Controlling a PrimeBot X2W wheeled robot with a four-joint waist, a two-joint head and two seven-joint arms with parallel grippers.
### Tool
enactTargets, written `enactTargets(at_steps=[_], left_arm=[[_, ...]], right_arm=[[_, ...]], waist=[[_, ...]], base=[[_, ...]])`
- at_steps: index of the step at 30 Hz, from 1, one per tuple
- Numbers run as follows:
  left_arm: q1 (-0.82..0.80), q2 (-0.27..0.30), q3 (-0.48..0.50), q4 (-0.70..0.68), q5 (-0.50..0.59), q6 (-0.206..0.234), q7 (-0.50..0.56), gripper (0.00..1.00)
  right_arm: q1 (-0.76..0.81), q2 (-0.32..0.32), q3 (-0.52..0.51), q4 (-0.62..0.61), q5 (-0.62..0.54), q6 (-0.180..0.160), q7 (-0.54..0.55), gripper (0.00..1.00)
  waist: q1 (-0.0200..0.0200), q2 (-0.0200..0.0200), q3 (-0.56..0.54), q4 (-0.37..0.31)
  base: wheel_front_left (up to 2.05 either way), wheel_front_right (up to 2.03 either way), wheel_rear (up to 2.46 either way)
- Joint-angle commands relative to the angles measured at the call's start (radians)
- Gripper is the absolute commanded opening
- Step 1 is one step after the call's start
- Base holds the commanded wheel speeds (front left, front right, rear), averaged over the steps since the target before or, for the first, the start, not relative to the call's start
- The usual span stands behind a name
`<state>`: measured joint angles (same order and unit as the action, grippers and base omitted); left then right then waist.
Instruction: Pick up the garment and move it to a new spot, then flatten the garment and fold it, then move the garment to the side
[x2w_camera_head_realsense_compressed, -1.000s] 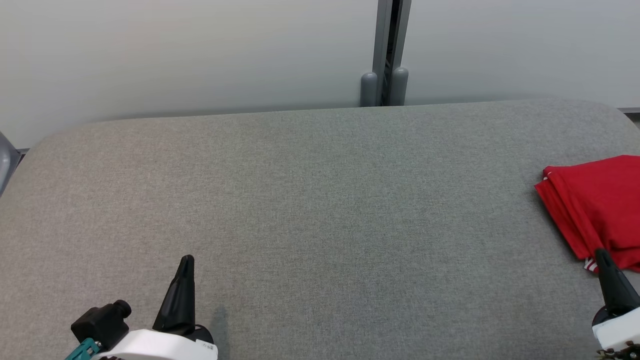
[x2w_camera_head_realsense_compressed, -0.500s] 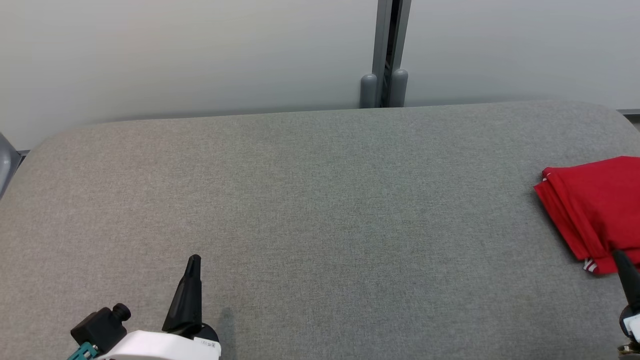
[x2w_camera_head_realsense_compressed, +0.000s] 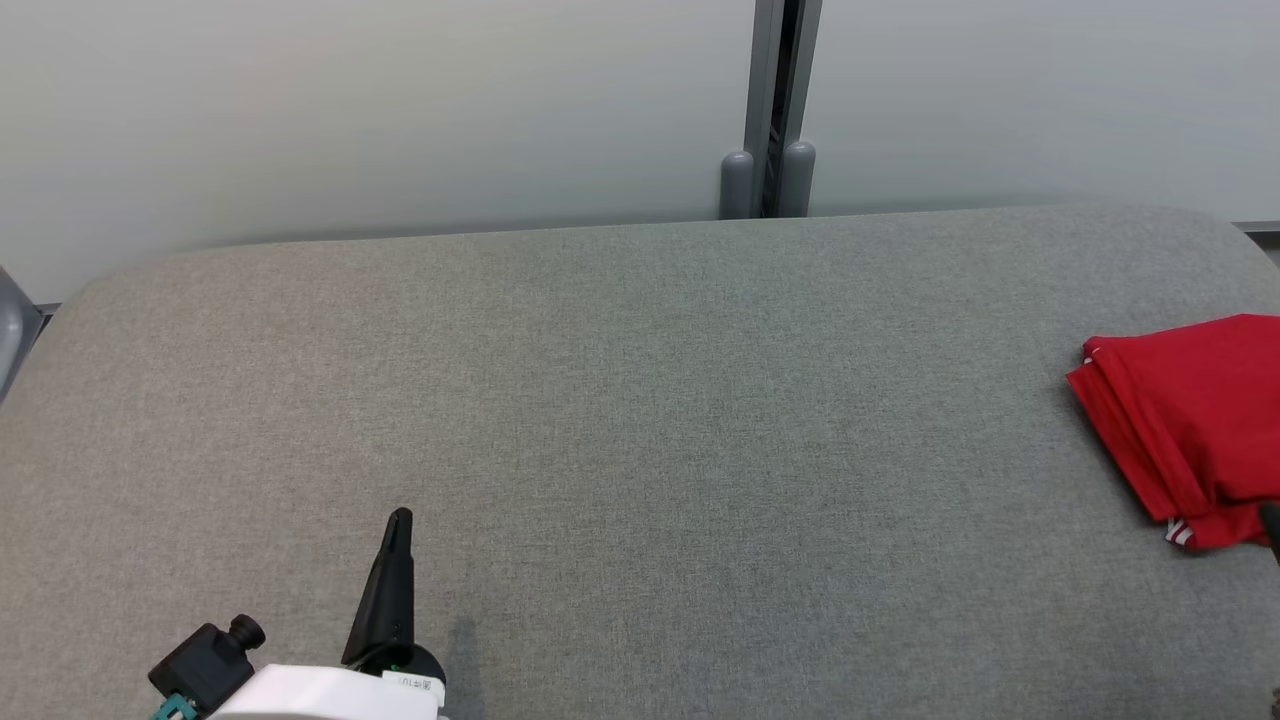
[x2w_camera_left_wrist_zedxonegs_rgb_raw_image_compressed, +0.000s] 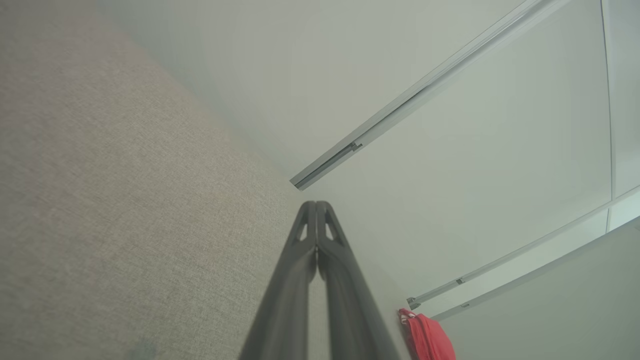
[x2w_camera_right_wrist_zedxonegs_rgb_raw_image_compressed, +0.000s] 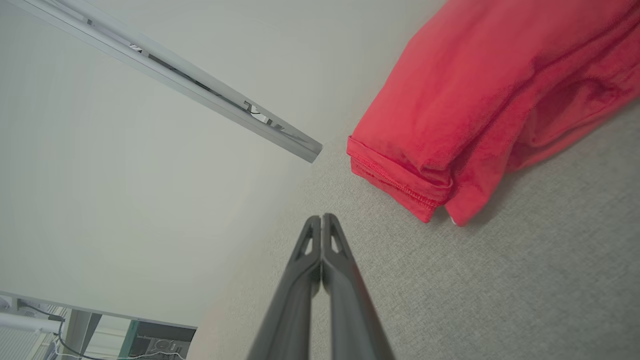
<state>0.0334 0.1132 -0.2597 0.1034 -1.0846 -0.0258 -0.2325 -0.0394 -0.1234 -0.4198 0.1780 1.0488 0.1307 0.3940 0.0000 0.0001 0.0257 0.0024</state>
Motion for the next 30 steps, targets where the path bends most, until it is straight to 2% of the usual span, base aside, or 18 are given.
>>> enactTargets(at_steps=[1,30], left_arm=[[-0.009,0.003,0.000,-0.013,-0.027,-0.008,-0.004,0.00],[-0.001,-0.030,-0.023,-0.021,-0.280,-0.058,-0.017,0.00]], right_arm=[[-0.025,-0.014,-0.016,0.000,0.028,0.000,0.014,0.00],[-0.079,-0.032,-0.152,0.097,0.293,0.000,0.169,0.00]], waist=[[0.0000,-0.0001,0.000,0.000],[0.0000,-0.0001,-0.009,-0.001]], base=[[0.00,0.00,0.00],[0.00,0.00,0.00]])
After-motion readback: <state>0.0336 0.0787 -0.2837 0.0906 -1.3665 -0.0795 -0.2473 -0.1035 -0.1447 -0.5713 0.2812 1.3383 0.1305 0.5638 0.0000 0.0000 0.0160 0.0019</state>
